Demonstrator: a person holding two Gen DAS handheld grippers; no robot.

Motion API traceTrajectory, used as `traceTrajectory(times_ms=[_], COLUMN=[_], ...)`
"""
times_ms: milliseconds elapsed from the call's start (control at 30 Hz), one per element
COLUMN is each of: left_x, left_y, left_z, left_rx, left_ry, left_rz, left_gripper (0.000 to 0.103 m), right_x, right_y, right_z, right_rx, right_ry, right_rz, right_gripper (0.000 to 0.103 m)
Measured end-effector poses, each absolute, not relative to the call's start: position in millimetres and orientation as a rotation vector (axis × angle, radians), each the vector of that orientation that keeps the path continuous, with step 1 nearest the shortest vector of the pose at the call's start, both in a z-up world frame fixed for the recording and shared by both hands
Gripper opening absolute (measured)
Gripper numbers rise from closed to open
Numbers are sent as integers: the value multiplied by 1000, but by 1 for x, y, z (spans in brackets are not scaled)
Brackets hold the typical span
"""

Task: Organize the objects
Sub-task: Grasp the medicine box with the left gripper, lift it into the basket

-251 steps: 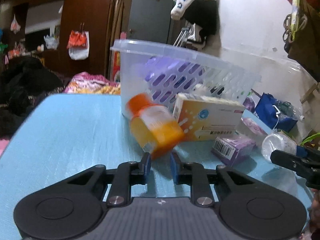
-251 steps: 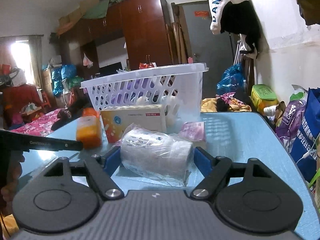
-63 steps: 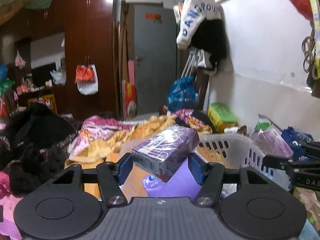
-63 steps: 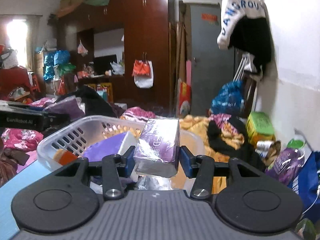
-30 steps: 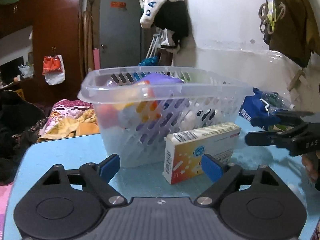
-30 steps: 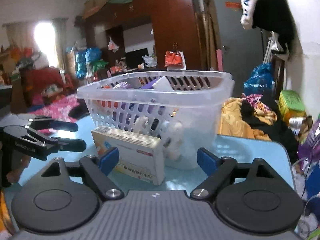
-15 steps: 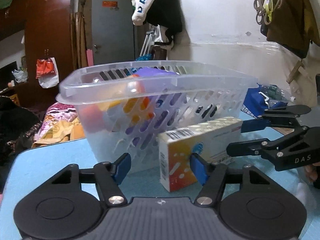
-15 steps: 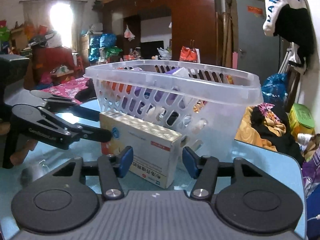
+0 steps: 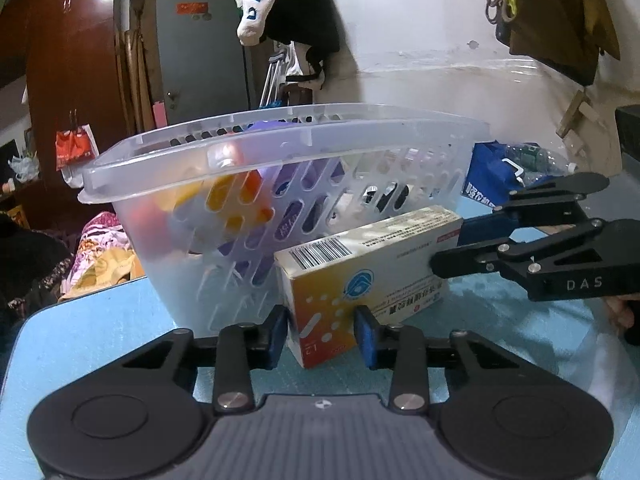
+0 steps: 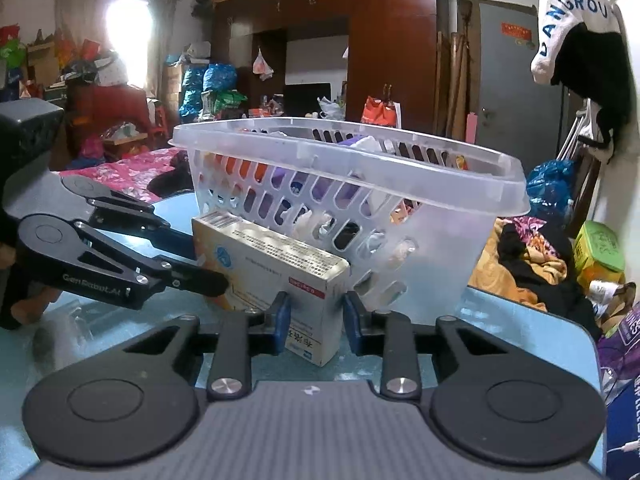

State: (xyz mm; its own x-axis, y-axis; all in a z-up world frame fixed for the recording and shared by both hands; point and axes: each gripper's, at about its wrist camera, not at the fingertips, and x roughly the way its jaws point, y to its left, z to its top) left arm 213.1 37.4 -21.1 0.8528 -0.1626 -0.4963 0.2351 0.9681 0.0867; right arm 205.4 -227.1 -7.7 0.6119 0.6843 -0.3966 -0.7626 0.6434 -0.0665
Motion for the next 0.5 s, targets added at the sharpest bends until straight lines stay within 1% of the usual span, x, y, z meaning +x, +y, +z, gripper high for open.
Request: traceTrajectory(times_ms=[267,500], left_x=[182,144], left_y=[30,22], left_z=[-10,11], left_rx=[189,206], left_ry=[394,280], left_rz=[-208,-187], left_gripper=[38,38], right_x=[179,152], right_y=[-233,-234], right_z=[6,32], right_rx=[-262,-275], right_ry=[254,169], right_rz=[828,821], right_gripper=[32,32])
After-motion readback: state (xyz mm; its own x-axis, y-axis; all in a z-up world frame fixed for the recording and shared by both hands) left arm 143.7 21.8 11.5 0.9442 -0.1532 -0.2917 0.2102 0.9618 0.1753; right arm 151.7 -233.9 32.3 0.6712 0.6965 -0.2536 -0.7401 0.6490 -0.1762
